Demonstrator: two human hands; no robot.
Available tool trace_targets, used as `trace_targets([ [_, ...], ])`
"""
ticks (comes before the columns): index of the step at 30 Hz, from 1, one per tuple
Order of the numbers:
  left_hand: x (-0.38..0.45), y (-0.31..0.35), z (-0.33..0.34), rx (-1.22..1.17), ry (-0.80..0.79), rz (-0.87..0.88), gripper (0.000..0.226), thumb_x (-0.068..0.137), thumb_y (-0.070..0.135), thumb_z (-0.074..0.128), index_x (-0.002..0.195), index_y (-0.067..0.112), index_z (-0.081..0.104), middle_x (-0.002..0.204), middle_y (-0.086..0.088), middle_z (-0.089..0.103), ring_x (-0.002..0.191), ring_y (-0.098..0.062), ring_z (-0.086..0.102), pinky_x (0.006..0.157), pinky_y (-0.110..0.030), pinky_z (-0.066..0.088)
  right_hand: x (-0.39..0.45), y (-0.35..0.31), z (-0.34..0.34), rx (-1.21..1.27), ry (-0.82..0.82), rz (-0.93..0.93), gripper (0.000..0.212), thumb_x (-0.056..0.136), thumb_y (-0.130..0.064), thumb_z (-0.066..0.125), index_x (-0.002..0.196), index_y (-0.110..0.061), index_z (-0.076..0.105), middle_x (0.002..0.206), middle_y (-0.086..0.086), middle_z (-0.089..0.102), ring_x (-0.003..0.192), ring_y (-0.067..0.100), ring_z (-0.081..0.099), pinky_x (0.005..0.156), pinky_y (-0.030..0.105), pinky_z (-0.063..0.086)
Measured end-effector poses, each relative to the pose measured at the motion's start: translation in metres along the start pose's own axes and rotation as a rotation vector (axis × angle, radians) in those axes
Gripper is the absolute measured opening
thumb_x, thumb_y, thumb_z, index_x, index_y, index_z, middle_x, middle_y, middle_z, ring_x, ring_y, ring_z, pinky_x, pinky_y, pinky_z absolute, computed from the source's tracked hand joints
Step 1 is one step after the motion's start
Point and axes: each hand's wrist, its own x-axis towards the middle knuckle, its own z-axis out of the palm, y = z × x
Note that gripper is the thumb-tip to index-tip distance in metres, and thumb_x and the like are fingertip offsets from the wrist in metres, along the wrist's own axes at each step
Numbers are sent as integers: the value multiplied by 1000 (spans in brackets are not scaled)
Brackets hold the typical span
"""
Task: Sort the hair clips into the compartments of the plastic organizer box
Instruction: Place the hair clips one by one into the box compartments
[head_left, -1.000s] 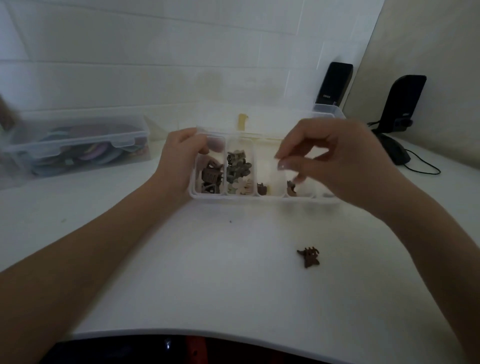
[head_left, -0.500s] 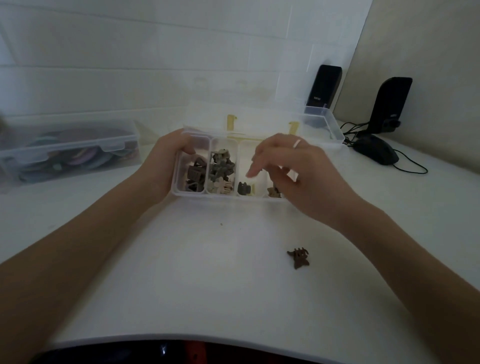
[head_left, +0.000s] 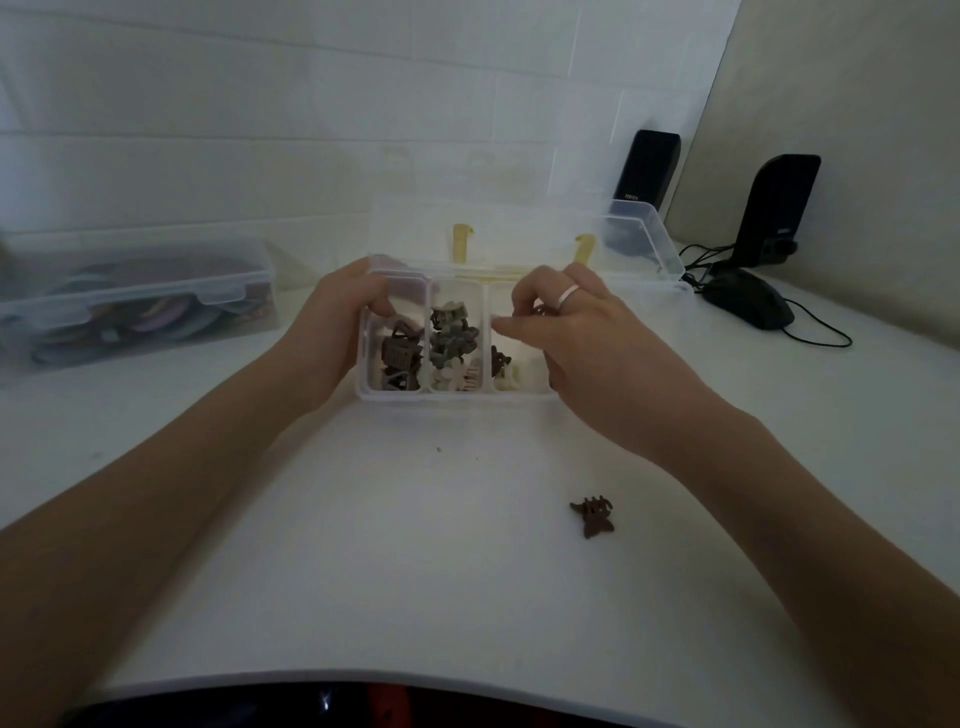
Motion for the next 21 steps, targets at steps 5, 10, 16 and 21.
trace_targets([
  [5, 2, -1, -1, 12, 4, 10, 27, 54, 8, 41, 69, 16, 62, 76, 1, 60, 76, -14, 55, 66, -23, 45, 0, 7, 3, 98, 49, 48, 38, 82, 12, 53, 111, -8, 68, 100, 6, 57, 89, 20, 51, 70, 24, 40],
  [10, 4, -2, -2, 34, 19, 15, 27, 53, 8, 42, 73, 12, 59, 77, -1, 59, 78, -17, 53, 67, -25, 44, 0, 12, -4, 350, 103, 195, 22, 89, -6, 58, 106, -15, 69, 95, -5, 57, 76, 4, 53, 73, 13, 45],
  [16, 3, 1, -1, 22, 39, 17, 31, 50, 7, 42, 61, 19, 68, 71, 5, 65, 72, -12, 59, 58, -17, 49, -3, 31, -18, 595, 272, 420, 7, 83, -13, 68, 89, -15, 70, 79, 3, 67, 72, 14, 62, 70, 29, 54],
  [21, 4, 3, -8, 1, 53, -2, 33, 49, 9, 40, 56, 23, 69, 78, -2, 63, 73, -17, 57, 59, -25, 49, -5, 32, -21, 661, 202, 372, 8, 78, -17, 73, 83, -12, 70, 77, 5, 67, 69, 18, 56, 66, 37, 48],
])
